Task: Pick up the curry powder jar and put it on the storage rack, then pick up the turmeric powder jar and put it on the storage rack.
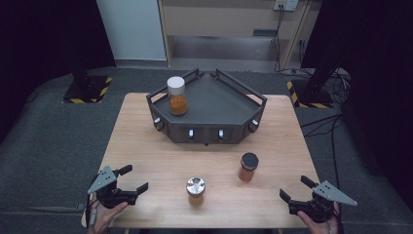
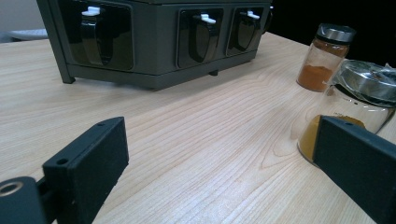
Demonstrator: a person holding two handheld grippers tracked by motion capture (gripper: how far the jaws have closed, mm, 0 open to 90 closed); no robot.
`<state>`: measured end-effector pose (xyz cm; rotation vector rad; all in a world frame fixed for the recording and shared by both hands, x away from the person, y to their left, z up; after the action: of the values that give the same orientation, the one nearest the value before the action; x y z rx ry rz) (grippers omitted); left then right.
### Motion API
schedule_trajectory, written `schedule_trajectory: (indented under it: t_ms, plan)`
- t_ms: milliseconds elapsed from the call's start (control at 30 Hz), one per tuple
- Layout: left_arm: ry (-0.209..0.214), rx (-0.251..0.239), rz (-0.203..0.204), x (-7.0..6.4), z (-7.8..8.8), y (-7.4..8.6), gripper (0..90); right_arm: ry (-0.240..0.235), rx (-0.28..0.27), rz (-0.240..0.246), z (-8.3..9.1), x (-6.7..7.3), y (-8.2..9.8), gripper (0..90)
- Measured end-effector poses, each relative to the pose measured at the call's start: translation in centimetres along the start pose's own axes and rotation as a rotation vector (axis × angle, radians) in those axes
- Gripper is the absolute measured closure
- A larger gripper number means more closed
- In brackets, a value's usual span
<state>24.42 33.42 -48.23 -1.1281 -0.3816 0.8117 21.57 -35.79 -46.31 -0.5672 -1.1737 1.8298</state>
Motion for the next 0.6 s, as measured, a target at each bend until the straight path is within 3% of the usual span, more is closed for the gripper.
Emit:
schedule_trajectory:
  t_ms: [600]
  plan:
    - [0.023, 0.007, -0.01, 0.07, -0.17, 0.06, 2.8, 0.002, 0.001, 0.021, -0.09, 0.29, -0.14, 2.8]
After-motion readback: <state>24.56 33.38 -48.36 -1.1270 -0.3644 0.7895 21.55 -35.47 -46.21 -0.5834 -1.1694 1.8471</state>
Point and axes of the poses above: each handheld gripper's, and its own axes: z roughly backward along the jaws, y roughly out of its underside, x roughly to its left, the point moved 7 cm from there along -z, roughly forward along the jaws, and after that the axes turned 7 degrees about x, right-handed, at the moved point
